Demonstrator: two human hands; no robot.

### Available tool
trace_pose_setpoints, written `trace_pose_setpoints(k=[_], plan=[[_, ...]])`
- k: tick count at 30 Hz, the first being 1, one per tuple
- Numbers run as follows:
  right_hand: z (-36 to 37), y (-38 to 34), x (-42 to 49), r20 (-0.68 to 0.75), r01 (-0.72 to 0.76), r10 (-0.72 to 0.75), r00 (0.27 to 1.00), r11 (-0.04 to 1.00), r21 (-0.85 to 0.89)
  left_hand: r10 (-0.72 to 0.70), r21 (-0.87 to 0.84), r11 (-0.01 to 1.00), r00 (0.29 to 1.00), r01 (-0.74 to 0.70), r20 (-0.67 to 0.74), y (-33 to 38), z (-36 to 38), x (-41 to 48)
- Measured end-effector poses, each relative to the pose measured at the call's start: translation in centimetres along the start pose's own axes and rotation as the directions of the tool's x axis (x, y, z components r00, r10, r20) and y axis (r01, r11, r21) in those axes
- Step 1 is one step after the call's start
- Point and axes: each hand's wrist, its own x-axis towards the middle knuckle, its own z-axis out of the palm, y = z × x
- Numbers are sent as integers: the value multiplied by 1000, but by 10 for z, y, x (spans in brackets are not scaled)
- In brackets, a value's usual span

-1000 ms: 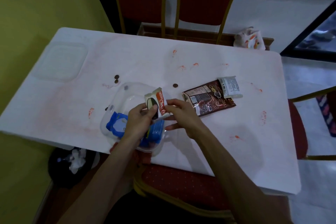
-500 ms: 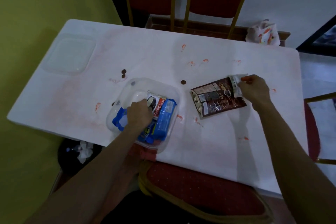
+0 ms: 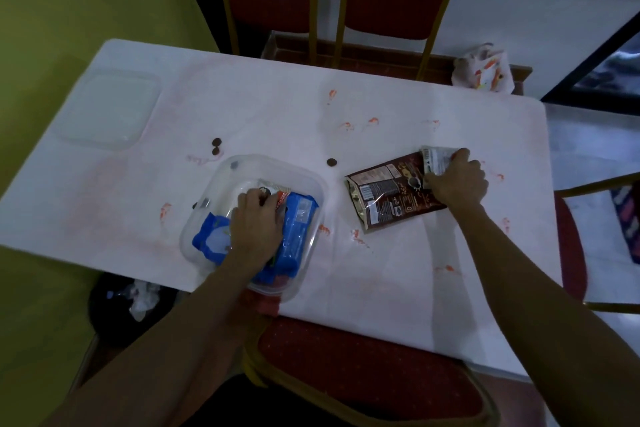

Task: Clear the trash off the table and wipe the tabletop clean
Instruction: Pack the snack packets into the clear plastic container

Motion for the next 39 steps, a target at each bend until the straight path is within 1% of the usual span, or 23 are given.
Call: trace_pose_setpoints(k=[2,4,7,8,10,13,14,15,16,18,19,20,21,23,25,27,29,31,33,34,36,38,39], plan=[[-8,-4,-4,-33,-15,17,999,998,56,-32,16,999,998,31,58,-7,2,2],[-20,-11,-14,-84,-13,26,996,988,152,-65,54,997,994,60,92,-17,-2,5],[-37,-33,-47,-123,50,-2,992,920,388,-151,80,986,983,143,100,-29,-10,11],[-41,-44,-63,-117,92,-44,992,890,448,-167,90,983,980,158,107,-32,-11,12],[-44,-70,-102,-70,161,-146,987,844,511,-183,82,981,975,174,128,-37,-12,12],[-31,-109,-157,62,217,-311,948,778,590,-188,-10,982,976,190,107,-40,-14,9],[-23,-120,-171,98,233,-360,928,764,601,-169,-44,984,982,173,81,-42,-15,8],[-15,-129,-181,125,243,-390,912,761,602,-122,-68,990,991,125,50,-43,-17,6],[-6,-137,-188,146,244,-402,904,764,598,-38,-64,997,999,39,24,-45,-17,5],[9,-149,-197,175,222,-387,905,783,581,170,24,985,985,-170,17,-49,-18,2],[16,-153,-200,178,219,-378,909,794,567,245,73,966,969,-247,32,-50,-19,2],[22,-157,-202,173,227,-374,911,805,547,280,96,953,957,-287,73,-50,-21,1],[27,-159,-203,171,238,-375,911,817,525,274,97,953,954,-286,122,-51,-23,1],[35,-163,-206,175,258,-384,907,833,489,213,100,966,951,-240,225,-56,-24,3],[40,-167,-210,175,266,-379,909,850,455,170,118,971,949,-207,266,-63,-26,5],[43,-173,-214,170,255,-349,921,874,415,166,106,974,946,-201,277,-67,-27,6],[48,-181,-218,173,224,-307,936,898,379,174,21,982,947,-187,269,-69,-29,6],[53,-188,-221,179,195,-266,947,922,335,183,-104,981,959,-163,216,-73,-28,8],[60,-193,-224,193,175,-247,950,928,328,181,-231,962,972,-143,152,-79,-29,10],[65,-194,-224,208,152,-241,948,917,368,171,-310,942,977,-125,126,-81,-29,11],[69,-197,-226,280,24,-189,941,865,502,142,-509,857,986,-76,92,-82,-35,9],[73,-199,-225,339,-96,-131,932,809,580,120,-602,798,987,-30,109,-77,-46,5],[74,-200,-224,360,-114,-128,924,808,579,131,-623,781,985,-30,117,-76,-47,4]])
